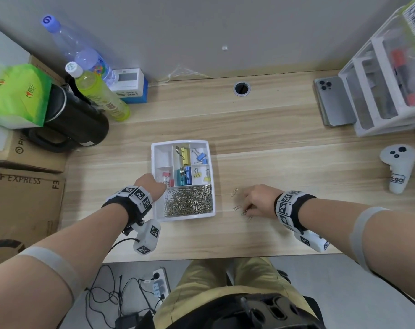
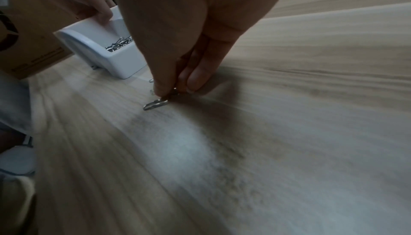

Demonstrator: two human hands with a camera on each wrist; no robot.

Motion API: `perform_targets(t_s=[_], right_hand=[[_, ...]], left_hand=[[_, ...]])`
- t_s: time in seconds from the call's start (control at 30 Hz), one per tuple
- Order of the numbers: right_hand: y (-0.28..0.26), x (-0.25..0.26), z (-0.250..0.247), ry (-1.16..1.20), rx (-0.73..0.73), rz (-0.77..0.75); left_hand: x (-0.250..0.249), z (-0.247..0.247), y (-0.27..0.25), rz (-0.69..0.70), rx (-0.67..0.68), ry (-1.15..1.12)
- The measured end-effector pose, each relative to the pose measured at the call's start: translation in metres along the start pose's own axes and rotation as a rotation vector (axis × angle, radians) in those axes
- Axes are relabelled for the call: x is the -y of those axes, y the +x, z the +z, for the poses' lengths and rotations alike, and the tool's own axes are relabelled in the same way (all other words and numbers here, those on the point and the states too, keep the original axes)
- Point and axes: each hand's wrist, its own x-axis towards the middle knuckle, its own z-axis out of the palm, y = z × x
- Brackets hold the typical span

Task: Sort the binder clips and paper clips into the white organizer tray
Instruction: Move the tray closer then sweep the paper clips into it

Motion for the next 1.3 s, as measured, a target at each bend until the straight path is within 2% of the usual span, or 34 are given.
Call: perform_targets(t_s=[0.13,0.3,0.6,0.87,1.07,1.3], right_hand=[[0.002,0.005,0.0,-0.003,-0.104,-0.01],[0.016,-0.001,-0.006,-0.039,-0.237,0.054],[0.036,0.016,-0.005,-0.047,-0.038,0.022],[0.02,0.005,-0.002,-0.068,-0.012,-0.044],[0.021,0.001,-0.001,-0.119,0.006,-0.175],[0.019,-0.003,0.006,-0.035,-0.002,-0.142]], left_hand=[[0.0,0.0,0.0,0.004,0.007,0.006],[0.001,0.001,0.0,0.001,0.0,-0.017],[0.002,0.001,0.0,0.003,0.003,-0.029],[0.001,0.001,0.0,0.004,0.0,-0.022],[0.002,0.001,0.0,0.002,0.002,-0.032],[0.003,0.002,0.003,-0.004,-0.002,-0.028]])
